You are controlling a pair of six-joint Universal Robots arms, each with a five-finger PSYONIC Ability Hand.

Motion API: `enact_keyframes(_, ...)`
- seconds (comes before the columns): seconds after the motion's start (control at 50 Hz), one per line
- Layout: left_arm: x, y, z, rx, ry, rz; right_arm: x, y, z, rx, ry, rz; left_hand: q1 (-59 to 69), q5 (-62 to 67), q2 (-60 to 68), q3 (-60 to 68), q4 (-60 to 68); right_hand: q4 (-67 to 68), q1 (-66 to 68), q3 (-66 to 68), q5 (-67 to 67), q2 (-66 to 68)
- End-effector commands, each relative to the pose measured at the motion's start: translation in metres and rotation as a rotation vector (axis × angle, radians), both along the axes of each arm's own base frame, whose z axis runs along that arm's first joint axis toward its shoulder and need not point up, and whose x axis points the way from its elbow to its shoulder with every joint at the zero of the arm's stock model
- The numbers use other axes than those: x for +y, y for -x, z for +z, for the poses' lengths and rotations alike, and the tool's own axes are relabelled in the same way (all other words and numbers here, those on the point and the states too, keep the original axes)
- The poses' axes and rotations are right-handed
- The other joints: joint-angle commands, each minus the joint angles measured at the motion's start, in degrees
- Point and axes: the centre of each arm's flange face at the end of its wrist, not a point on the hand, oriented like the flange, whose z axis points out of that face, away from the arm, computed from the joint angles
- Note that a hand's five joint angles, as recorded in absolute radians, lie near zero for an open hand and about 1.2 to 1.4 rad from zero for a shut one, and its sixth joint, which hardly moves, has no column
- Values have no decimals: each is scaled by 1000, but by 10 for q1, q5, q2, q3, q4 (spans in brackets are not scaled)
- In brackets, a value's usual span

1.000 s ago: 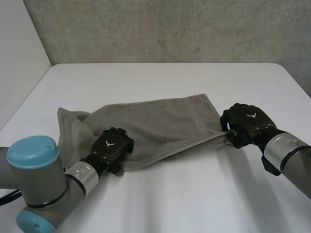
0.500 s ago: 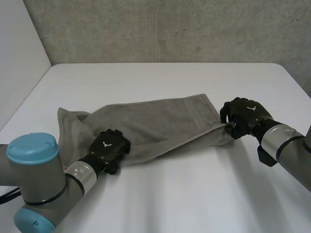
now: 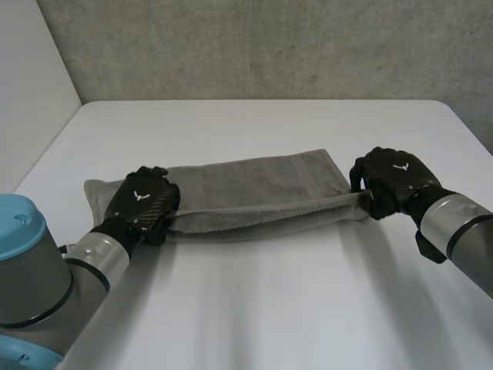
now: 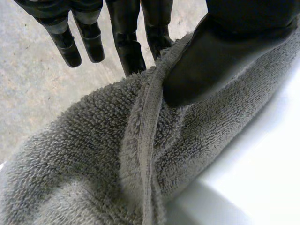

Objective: Fold the towel.

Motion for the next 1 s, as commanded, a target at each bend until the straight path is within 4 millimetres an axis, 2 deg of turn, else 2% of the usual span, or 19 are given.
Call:
enact_keyframes(0.02, 4, -11, -12, -42, -36, 21, 24, 1, -11, 262, 0, 153, 59, 40, 67, -33, -38, -44, 37, -30, 31, 42)
enact_keyframes(0.1, -1, -15, -11, -82, -12, 34, 33, 0, -27, 340, -49, 225, 59, 40, 67, -33, -38, -44, 37, -30, 31, 42)
enact_keyframes(0.14, -9, -25, -13, -144, 14, 60, 37, -3, -48, 415, -88, 296, 59, 40, 67, -33, -38, -44, 37, -30, 31, 42)
enact_keyframes(0.2, -14, -33, -15, -202, 33, 72, 40, -5, -52, 454, -62, 336, 59, 40, 67, -33, -38, -44, 37, -30, 31, 42)
enact_keyframes(0.22, -14, -33, -15, -203, 33, 72, 42, -5, -53, 492, -26, 375, 59, 40, 67, -33, -38, -44, -152, -30, -158, -148)
enact_keyframes(0.24, -14, -36, -16, -224, 35, 74, 42, -6, -53, 503, 6, 405, 59, 40, 67, -33, -38, -44, -429, -30, -435, -424)
enact_keyframes(0.26, -14, -36, -16, -225, 35, 74, 42, -6, -53, 503, 6, 405, 59, 40, 67, -33, -38, -44, -432, -30, -437, -427)
enact_keyframes(0.28, -12, -36, -18, -238, 38, 69, 42, -8, -52, 502, 37, 430, 59, 40, 67, -33, -38, -44, -588, -30, -594, -584)
enact_keyframes(0.36, -10, -34, -18, -240, 39, 57, 38, -13, -48, 482, 96, 446, 59, 40, 67, -33, -38, -44, -600, -30, -606, -595)
enact_keyframes(0.46, -7, -32, -19, -241, 37, 49, 32, -23, -34, 447, 204, 448, 59, 40, 67, -33, -38, -44, -610, -30, -616, -605)
enact_keyframes(0.68, 6, -25, -23, -242, 26, 8, 34, -45, -24, 409, 293, 491, 59, 40, 67, -33, -38, -44, -600, -30, -606, -595)
enact_keyframes(0.82, 13, -19, -24, -244, 25, -18, 39, -65, -10, 378, 381, 530, 59, 40, 67, -33, -38, -44, -588, -30, -594, -583)
enact_keyframes(1.0, 14, -18, -24, -243, 25, -24, 54, -88, -24, 386, 342, 630, 59, 40, 67, -33, -38, -44, -587, -30, -592, -582)
